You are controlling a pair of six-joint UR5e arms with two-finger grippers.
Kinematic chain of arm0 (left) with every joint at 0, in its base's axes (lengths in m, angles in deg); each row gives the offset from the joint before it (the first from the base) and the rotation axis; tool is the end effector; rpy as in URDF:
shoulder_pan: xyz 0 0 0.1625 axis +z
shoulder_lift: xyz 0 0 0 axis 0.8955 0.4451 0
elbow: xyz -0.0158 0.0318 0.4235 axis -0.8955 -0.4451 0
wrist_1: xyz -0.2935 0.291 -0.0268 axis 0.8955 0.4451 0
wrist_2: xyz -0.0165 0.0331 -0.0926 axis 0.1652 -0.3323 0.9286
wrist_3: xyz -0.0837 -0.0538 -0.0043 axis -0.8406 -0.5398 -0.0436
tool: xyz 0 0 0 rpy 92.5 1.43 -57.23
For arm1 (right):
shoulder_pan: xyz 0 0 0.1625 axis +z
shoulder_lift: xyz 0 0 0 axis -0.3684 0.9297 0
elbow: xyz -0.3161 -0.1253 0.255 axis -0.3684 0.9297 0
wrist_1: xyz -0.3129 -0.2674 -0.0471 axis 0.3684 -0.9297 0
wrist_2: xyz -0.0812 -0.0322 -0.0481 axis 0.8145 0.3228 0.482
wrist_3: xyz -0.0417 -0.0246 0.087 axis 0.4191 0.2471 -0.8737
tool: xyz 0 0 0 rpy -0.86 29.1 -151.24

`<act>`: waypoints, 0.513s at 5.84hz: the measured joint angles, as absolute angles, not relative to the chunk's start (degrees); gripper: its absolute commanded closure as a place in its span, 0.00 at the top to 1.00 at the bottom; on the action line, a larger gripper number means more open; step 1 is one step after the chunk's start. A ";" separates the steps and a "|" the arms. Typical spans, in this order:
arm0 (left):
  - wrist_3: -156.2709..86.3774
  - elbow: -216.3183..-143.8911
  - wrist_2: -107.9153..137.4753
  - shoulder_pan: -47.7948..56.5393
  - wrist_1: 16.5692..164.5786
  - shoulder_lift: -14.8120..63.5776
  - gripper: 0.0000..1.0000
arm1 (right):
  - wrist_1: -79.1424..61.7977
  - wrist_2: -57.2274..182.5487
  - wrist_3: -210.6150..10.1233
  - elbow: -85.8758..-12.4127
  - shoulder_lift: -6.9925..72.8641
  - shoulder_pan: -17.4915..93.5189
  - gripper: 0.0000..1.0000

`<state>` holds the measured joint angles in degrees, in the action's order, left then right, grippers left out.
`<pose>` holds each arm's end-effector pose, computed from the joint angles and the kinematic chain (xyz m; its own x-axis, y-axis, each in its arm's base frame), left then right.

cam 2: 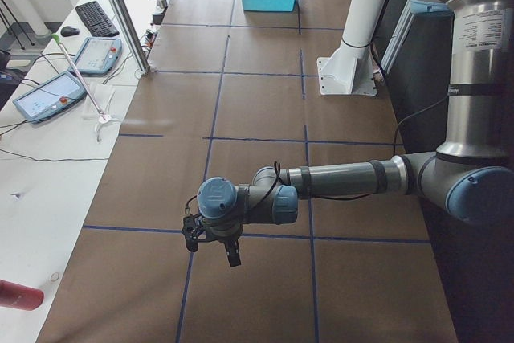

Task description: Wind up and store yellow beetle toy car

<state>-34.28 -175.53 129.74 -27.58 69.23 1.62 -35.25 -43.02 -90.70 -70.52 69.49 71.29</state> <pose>-0.0704 -0.4620 0.7048 0.6623 -0.2788 -0.6954 0.1866 0.9603 -0.2073 0.0893 -0.3567 0.6029 0.7646 0.2180 0.6065 -0.1441 0.9750 -0.1689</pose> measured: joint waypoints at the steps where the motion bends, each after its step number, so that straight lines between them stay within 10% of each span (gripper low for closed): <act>1: -34.28 -175.53 129.74 -27.57 69.22 1.62 1.00 | -34.66 -43.04 -94.14 -70.12 69.41 71.41 1.00; 3: -34.28 -175.53 129.81 -27.58 69.26 1.62 1.00 | -28.74 -43.14 -94.90 -68.10 69.51 71.45 1.00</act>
<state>-34.28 -175.53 129.81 -27.58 69.26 1.62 -28.74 -43.14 -94.90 -68.10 69.51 71.45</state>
